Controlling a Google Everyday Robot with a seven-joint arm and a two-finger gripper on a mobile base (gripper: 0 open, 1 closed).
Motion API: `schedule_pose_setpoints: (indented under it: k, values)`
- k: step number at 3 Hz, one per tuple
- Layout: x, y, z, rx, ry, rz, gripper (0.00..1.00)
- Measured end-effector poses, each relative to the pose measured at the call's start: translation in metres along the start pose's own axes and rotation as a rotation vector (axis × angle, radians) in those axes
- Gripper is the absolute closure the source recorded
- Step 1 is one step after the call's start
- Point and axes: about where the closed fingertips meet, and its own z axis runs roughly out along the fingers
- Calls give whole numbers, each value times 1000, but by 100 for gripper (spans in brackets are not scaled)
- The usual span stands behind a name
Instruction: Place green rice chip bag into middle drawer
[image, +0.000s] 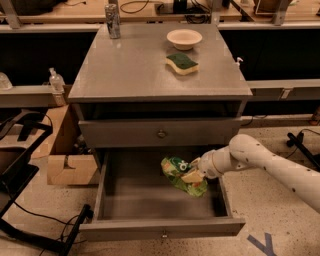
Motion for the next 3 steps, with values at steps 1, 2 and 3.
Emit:
schedule_pose_setpoints:
  k: [1,2,3]
  values:
    - [0,1,2,-4,0,-1,30]
    - [0,3,4,-9,0,-1,7]
    - [0,3,6,-11,0,-1,0]
